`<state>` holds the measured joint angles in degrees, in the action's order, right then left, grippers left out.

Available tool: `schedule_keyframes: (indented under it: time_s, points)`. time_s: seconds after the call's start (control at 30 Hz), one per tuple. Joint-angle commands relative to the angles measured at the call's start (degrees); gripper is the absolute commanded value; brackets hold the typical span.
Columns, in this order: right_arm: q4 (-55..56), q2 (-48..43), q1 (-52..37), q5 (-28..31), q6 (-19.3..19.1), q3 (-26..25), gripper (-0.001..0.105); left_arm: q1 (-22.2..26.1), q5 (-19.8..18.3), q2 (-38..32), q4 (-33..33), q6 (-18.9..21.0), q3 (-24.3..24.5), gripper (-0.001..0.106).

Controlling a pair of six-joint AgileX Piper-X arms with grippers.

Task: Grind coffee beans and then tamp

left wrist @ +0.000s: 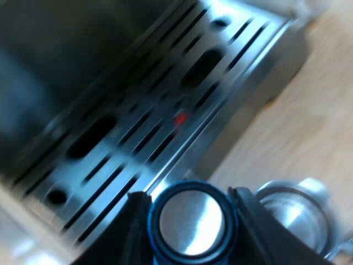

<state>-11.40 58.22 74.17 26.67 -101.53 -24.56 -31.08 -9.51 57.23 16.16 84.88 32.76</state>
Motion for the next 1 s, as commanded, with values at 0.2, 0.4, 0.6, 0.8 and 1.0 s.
schedule_keyframes:
  time_s: [0.2, 0.4, 0.6, 0.8, 1.0]
  points:
    - [-0.82, 0.01, -0.02, 0.07, 3.68, 0.03, 0.067, 5.14, -0.29, -0.44, 0.71, 0.13, -1.40, 0.019]
    - [-0.57, 0.01, -0.02, 0.07, 4.13, 0.03, 0.067, 5.28, -0.17, -0.44, -3.35, 0.13, -7.63, 0.019]
    - [-0.37, 0.01, -0.02, 0.07, 4.13, 0.03, 0.067, 5.28, -0.17, -0.27, -8.49, 0.13, -11.87, 0.019]
    - [-0.37, 0.01, -0.02, 0.07, 4.59, 0.03, 0.067, 5.28, -0.17, -0.27, -11.86, 0.13, -14.35, 0.019]
    - [-0.37, 0.01, -0.02, 0.07, 9.89, 0.03, 0.067, 5.28, -0.29, 2.54, -14.03, 0.13, -16.91, 0.019]
